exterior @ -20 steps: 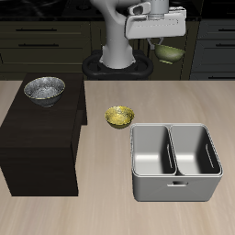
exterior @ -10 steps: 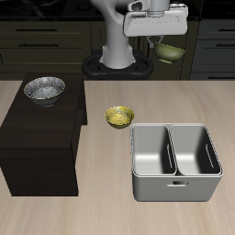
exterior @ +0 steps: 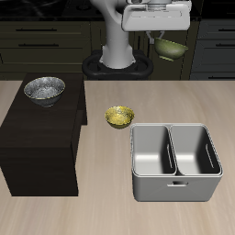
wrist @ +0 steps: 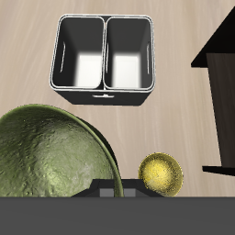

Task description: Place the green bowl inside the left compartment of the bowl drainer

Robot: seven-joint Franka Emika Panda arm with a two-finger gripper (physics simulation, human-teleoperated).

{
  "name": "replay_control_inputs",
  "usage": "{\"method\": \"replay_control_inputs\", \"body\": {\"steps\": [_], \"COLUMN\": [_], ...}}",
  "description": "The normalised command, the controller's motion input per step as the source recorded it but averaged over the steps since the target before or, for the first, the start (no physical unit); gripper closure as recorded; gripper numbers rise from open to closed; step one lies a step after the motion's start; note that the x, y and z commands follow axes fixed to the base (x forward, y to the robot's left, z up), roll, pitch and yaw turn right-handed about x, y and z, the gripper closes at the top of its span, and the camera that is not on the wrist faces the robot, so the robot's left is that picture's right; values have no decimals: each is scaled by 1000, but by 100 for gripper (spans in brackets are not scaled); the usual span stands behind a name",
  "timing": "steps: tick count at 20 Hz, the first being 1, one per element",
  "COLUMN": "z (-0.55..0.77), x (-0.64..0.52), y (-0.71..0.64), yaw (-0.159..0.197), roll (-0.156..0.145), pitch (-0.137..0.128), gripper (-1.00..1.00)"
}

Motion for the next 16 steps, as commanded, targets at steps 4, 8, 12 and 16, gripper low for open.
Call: {"method": "replay_control_inputs", "body": {"steps": [4,8,12,16], "z": [109,66,24,75], "x": [502,514,381,315], "y": [-81,-91,-46,33], "yaw": [-76,-1,-7,12], "roll": [17,-29,-13,16], "pitch": [90,5,28,-3], "gripper": [100,100,100,100]}}
